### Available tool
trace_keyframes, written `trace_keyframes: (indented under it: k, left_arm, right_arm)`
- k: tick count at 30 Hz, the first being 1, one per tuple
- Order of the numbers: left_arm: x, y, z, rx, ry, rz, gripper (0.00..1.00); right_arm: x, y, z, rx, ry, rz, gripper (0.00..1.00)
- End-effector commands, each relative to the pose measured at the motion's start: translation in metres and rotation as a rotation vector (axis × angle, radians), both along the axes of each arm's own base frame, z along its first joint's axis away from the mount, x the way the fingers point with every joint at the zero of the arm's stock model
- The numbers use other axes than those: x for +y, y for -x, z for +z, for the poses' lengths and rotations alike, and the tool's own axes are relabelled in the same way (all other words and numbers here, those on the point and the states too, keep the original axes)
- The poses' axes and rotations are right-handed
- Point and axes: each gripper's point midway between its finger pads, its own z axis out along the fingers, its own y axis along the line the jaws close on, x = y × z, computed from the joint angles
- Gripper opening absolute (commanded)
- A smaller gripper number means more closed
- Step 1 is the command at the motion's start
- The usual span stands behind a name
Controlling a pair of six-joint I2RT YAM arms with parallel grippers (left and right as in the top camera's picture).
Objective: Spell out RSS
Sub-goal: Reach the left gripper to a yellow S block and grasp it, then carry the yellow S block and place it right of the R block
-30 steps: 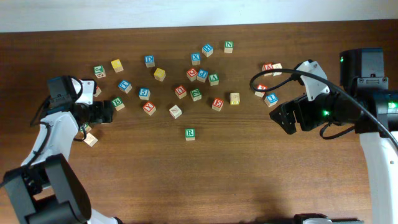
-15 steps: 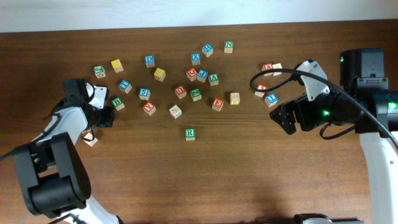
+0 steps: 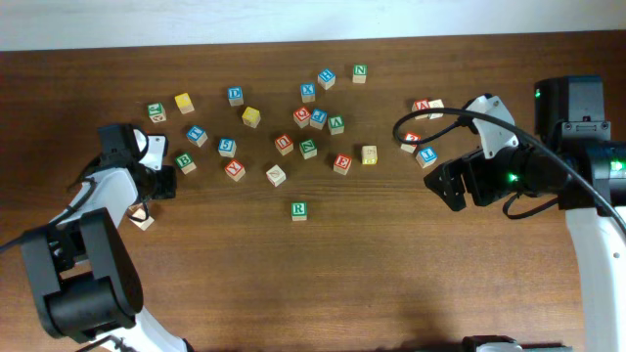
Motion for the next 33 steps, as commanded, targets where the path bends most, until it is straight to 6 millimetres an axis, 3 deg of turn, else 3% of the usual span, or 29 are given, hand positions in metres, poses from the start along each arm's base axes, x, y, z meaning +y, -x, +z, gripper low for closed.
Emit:
trace_keyframes:
  k: [1, 5, 6, 8, 9, 10, 12, 14, 15, 19, 21, 23, 28, 33]
  left_arm:
    - [0.001, -0.006, 0.002, -0.013, 0.014, 0.035, 0.21]
    - [-0.003, -0.016, 0.029, -0.036, 0.038, 0.043, 0.15]
    - [-0.006, -0.022, 0.062, -0.078, 0.028, 0.032, 0.14]
    - [-0.011, -0.024, 0.099, -0.137, 0.019, 0.027, 0.13]
    - [-0.017, -0.02, 0.135, -0.203, 0.025, 0.048, 0.12]
    - [-0.022, -0.015, 0.155, -0.243, 0.03, 0.059, 0.11]
    - [-0.044, 0.004, 0.197, -0.307, 0.059, 0.077, 0.1]
    - [-0.07, 0.019, 0.214, -0.319, 0.07, 0.065, 0.09]
    - [-0.093, 0.027, 0.218, -0.309, 0.069, 0.06, 0.08]
    - [-0.195, 0.037, 0.201, -0.266, 0.113, 0.011, 0.06]
    - [-0.226, 0.039, 0.19, -0.245, 0.142, -0.021, 0.07]
    - [-0.266, 0.044, 0.165, -0.188, 0.16, -0.061, 0.07]
    - [-0.314, 0.049, 0.103, -0.082, 0.156, -0.035, 0.08]
    - [-0.338, 0.059, 0.057, -0.012, 0.115, -0.053, 0.1]
  right_arm:
    - [0.002, 0.0, 0.004, -0.015, -0.012, 0.015, 0.98]
    - [0.002, 0.0, 0.004, -0.015, -0.012, 0.015, 0.98]
    - [0.002, 0.0, 0.004, -0.015, -0.012, 0.015, 0.98]
    - [0.002, 0.0, 0.004, -0.015, -0.012, 0.015, 0.98]
    - [0.002, 0.0, 0.004, -0.015, -0.012, 0.015, 0.98]
    - [0.002, 0.0, 0.004, -0.015, -0.012, 0.015, 0.98]
    - [0.002, 0.0, 0.004, -0.015, -0.012, 0.015, 0.98]
    - [0.002, 0.0, 0.004, -0.015, -0.012, 0.015, 0.98]
    - [0.002, 0.0, 0.004, -0.015, -0.012, 0.015, 0.98]
    - [0.002, 0.0, 0.004, -0.015, -0.012, 0.015, 0.98]
    - [0.002, 0.0, 0.004, -0.015, -0.012, 0.015, 0.98]
    - [0.002, 0.0, 0.004, -0.015, -0.012, 0.015, 0.98]
    - [0.002, 0.0, 0.004, -0.015, -0.012, 0.015, 0.98]
    - [0.002, 0.0, 0.004, -0.015, -0.012, 0.015, 0.98]
